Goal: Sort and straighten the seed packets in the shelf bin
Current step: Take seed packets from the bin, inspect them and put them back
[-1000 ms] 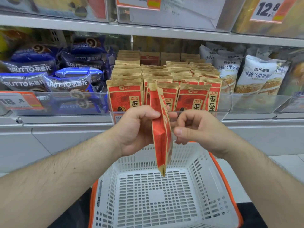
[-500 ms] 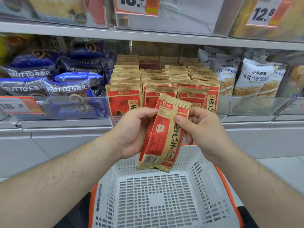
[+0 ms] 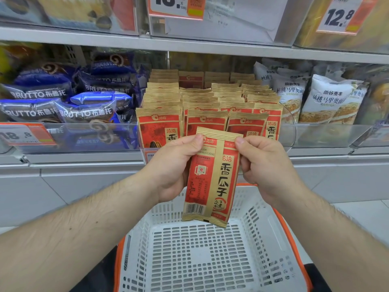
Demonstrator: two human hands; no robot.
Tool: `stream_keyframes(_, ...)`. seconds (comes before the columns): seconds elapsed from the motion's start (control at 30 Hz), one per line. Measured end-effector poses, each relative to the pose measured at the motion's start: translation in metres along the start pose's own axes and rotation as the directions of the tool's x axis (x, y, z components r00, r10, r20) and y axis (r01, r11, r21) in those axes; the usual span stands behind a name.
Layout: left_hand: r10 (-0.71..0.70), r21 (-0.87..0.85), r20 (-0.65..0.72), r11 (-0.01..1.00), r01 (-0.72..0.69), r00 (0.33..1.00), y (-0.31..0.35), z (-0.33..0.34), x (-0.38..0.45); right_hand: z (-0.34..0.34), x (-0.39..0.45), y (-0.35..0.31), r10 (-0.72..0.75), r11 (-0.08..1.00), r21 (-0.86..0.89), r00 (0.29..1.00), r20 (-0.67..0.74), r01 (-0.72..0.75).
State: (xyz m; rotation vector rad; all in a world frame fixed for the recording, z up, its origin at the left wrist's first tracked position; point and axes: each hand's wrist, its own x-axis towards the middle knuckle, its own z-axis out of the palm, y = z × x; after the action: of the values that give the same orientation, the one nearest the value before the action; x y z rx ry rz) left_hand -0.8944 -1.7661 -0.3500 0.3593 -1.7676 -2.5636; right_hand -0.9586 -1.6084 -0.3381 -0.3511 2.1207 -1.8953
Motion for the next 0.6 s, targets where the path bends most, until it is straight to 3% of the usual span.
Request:
stream_keyframes(0.2, 0.005, -0.037, -0.006, 0.999, -0.006, 1.000, 0.000, 0.001, 0.001, -0.002, -0.001, -0.002, -0.023, 1.000, -0.010, 0.999, 0.048, 0.024)
stream_keyframes(0.3, 0.015, -0.071, -0.015, 0.997, -0.016, 1.000, 0.004, 0.000, 0.001, -0.009, -0.001, -0.006, -0.058, 0.991, -0.105, 0.981, 0.183, 0.078)
stream_keyframes(0.43, 0.017, -0.153, -0.050, 0.988, -0.025, 0.999, 0.009, -0.002, 0.003, -0.014, -0.001, -0.003, 0.018, 0.964, -0.254, 0.937, 0.348, 0.076)
stream_keyframes(0.6, -0.006, -0.095, 0.025, 0.995, 0.008, 1.000, 0.010, -0.004, 0.000, -0.015, 0.005, 0.004, -0.025, 0.993, -0.104, 0.955, 0.294, 0.058)
